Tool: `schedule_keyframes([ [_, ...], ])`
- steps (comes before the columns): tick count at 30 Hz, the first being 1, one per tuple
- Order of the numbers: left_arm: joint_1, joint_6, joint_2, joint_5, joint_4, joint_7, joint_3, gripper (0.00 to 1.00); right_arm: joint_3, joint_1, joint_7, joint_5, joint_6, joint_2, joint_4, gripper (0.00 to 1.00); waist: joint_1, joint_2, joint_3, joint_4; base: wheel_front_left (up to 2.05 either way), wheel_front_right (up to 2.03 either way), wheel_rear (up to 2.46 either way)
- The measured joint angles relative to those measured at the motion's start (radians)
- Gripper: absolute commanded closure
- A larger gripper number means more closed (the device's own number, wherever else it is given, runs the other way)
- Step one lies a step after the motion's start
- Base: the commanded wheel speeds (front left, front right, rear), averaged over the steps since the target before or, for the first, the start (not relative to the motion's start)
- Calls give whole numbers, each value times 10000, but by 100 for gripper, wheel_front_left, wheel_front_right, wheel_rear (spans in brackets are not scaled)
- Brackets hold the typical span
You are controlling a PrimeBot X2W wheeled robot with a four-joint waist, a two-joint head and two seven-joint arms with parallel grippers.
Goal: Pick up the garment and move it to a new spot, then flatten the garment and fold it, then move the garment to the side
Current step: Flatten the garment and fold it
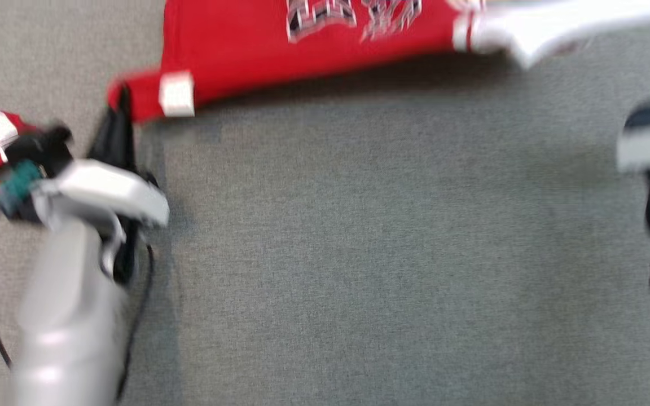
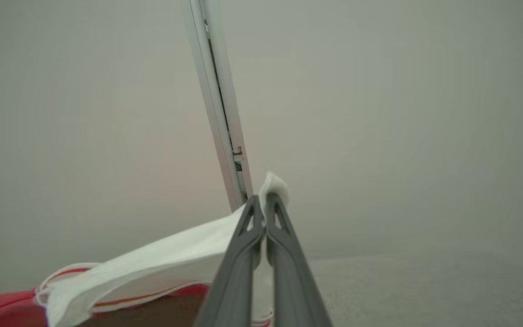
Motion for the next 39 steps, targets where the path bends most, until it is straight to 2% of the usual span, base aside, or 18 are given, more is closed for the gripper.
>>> schedule_keyframes([
  [5, 1605, 0, -372, 17, -291, 0, 458, 100, 105, 2277, 0, 313, 0, 224, -334, 100, 0, 0, -559, -52, 0, 0, 0],
  [12, 3451, 0, -593, 132, -809, -2, 1039, 100, 608, 4351, -6, 198, -2, 802, -251, 100, 0, 0, -1527, -148, 0, 0, 0],
  [20, 5156, -2, -662, 46, -1035, 0, 1170, 100, 938, 6001, -10, -119, -2, 1049, 510, 100, 0, 0, -2938, -197, 0, 0, 0],
  [28, 6791, -2, -654, -215, -1168, -2, 1085, 100, 1168, 7307, -10, -247, -2, 1156, 763, 100, 0, 0, -4212, -238, 0, 0, 0],
  [39, 8275, -8, -679, -178, -1501, 0, 1248, 100, 1080, 8591, -8, -81, 0, 915, 399, 100, 0, 0, -4755, -219, 0, 0, 0],
])
